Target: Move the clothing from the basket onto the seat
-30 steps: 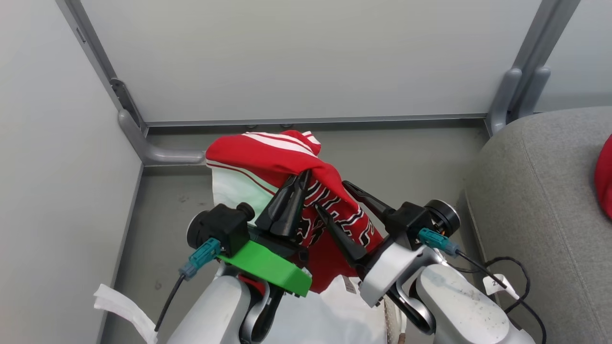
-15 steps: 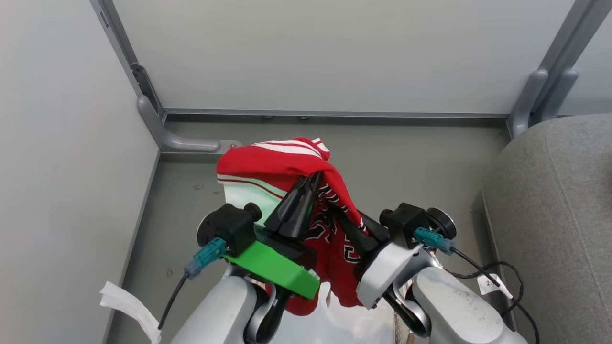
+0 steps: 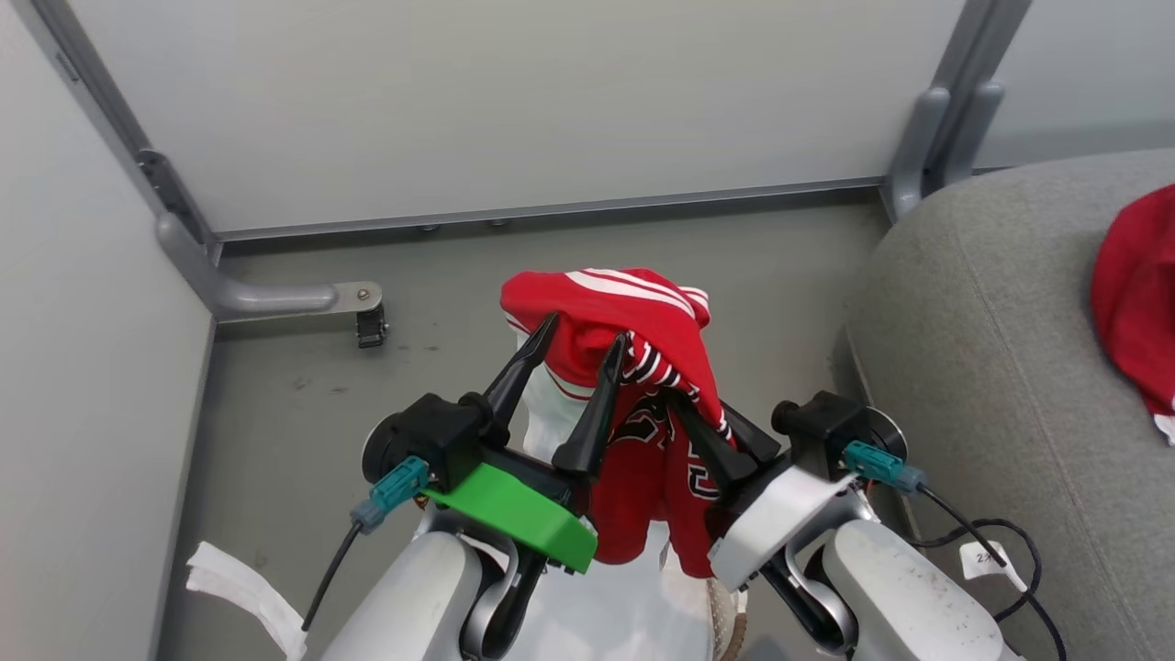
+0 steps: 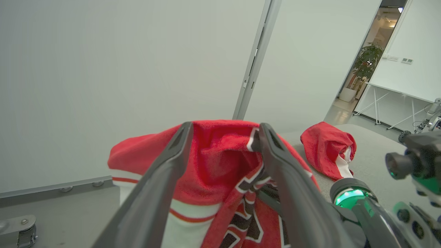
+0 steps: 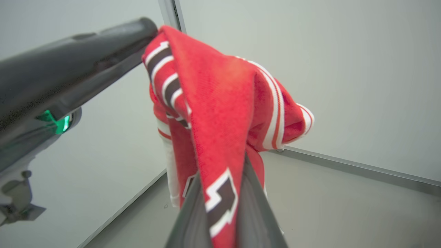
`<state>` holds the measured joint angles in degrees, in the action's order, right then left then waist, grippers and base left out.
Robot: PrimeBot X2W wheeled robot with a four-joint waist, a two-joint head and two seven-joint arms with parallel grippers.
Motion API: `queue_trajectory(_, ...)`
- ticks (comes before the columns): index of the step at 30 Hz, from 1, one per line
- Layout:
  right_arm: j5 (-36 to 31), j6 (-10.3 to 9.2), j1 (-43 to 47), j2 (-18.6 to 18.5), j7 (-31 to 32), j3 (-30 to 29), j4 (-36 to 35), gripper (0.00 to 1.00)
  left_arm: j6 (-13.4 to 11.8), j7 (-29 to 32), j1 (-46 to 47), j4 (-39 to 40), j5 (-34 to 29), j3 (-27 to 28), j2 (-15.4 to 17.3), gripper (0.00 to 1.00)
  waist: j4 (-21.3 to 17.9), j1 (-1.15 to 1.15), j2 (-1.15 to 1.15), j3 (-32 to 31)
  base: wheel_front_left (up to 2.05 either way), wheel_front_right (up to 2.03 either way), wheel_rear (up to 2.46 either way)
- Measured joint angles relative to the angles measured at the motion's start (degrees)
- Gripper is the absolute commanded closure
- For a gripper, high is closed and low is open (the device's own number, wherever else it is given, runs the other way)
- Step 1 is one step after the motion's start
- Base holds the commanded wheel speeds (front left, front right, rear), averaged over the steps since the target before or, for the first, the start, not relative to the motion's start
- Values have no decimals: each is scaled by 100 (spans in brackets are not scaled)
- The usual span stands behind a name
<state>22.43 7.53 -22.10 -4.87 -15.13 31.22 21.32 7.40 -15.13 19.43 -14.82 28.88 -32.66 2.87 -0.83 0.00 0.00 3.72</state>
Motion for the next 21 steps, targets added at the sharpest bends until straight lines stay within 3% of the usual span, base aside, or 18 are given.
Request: queue_trajectory(21, 78, -1, 537, -220, 0, -1137, -731, 100, 0, 0, 103, -348, -201, -12, 10, 0, -2327, 0, 0, 394, 0, 0, 0)
